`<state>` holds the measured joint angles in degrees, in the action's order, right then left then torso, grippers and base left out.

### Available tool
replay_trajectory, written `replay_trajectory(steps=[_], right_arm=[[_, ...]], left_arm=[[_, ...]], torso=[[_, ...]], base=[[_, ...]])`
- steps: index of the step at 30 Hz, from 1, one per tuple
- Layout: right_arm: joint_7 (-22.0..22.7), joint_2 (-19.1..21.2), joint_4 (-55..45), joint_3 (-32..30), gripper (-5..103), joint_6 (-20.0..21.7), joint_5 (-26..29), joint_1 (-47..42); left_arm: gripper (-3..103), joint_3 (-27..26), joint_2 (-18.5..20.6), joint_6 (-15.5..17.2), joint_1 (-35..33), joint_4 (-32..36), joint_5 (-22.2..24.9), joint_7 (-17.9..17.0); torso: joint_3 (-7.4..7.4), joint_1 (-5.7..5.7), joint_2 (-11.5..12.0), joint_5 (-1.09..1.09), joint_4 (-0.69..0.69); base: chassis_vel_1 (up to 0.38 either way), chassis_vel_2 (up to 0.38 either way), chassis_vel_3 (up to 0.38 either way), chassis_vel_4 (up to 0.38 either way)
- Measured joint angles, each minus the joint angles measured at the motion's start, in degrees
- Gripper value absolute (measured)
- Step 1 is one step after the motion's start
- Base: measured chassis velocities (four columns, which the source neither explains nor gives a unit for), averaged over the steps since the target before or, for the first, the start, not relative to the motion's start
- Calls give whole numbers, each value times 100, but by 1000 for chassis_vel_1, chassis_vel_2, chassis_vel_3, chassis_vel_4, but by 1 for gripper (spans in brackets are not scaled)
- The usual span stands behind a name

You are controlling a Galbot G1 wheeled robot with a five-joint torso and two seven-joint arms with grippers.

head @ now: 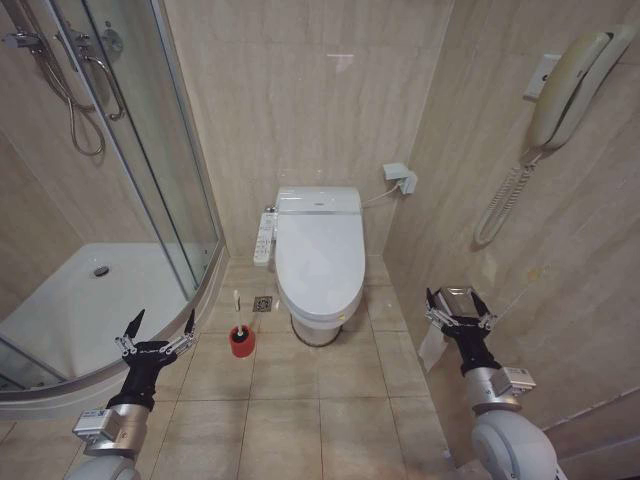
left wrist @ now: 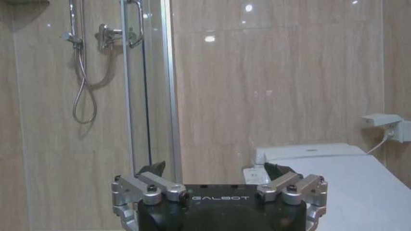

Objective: Open the toilet lid, clean the toilet bowl with a toilet brush, close the toilet lid, and flush.

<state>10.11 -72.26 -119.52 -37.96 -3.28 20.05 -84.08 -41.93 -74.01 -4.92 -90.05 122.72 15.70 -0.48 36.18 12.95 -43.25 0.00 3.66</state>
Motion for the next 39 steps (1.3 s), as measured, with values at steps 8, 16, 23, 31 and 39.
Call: replay_trajectory(steps=[8,16,23,31,39], right_arm=[[0,0,0,0,100,0,0,0],[0,0,0,0,100,0,0,0],[0,0,0,0,100,0,0,0],[0,0,0,0,100,0,0,0],[0,0,0,0,100,0,0,0]], left_arm=[[100,0,0,0,1,0,0,0],[100,0,0,0,1,0,0,0],[100,0,0,0,1,0,0,0],[100,0,0,0,0,0,0,0],[100,0,0,0,0,0,0,0]], torso=[[0,0,0,0,0],[0,0,0,0,0],[0,0,0,0,0],[0,0,0,0,0],[0,0,0,0,0]], base=[[0,0,0,0],[0,0,0,0],[0,0,0,0],[0,0,0,0],[0,0,0,0]])
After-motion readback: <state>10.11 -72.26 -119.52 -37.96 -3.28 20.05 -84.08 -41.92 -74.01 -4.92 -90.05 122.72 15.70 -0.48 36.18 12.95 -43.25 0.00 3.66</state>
